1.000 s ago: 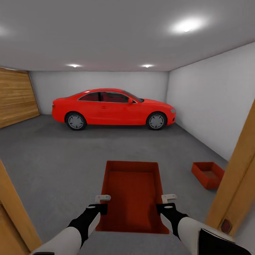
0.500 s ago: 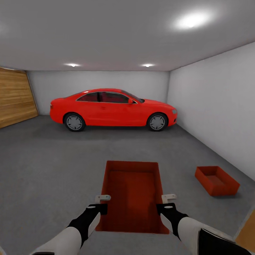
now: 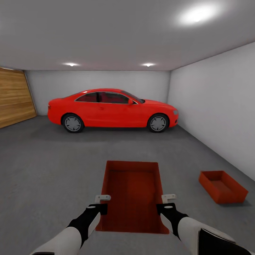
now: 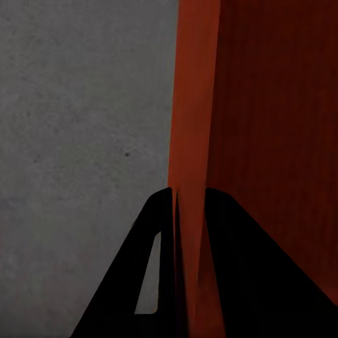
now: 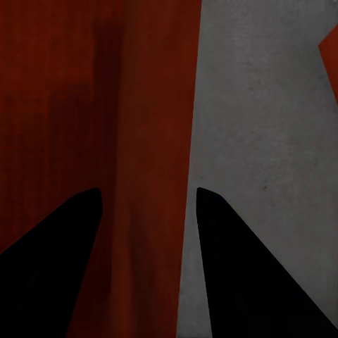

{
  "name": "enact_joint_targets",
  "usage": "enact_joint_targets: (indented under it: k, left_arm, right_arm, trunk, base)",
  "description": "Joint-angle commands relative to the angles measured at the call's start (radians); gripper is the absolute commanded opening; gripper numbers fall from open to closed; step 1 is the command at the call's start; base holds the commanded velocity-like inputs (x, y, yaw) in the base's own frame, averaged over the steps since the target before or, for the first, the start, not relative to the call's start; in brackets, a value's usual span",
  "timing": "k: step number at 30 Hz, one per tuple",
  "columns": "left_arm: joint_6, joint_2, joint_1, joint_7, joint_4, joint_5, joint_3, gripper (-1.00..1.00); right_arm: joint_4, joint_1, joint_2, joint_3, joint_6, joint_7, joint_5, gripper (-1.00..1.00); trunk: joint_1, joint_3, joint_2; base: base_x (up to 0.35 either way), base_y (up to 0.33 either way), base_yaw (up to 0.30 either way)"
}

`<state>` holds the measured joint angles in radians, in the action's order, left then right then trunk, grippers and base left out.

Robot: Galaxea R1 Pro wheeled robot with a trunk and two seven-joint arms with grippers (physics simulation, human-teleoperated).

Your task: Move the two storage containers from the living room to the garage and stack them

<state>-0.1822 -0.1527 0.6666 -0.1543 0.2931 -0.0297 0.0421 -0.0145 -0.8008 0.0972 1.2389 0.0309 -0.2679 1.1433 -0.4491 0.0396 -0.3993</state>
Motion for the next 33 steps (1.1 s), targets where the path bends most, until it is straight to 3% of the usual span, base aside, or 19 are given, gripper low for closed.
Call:
enact_joint_targets:
  k: [1,33]
  left_arm:
    - [-0.006,0.007,0.001,-0.001,0.006,-0.017,0.024,-1.0]
    - [-0.006,0.007,0.001,-0.001,0.006,-0.018,0.024,-1.0]
  right_arm:
    - [-0.001,0.0,-0.001,0.028,0.004,-0.004,0.009,-1.0]
    - [-0.001,0.0,0.001,0.029,0.003,-0.005,0.009,-1.0]
  trunk:
    - [-0.001,0.0,-0.001]
    - [-0.001,0.0,-0.001]
  base:
    - [0.323,0.0,0.0]
    - [0.323,0.0,0.0]
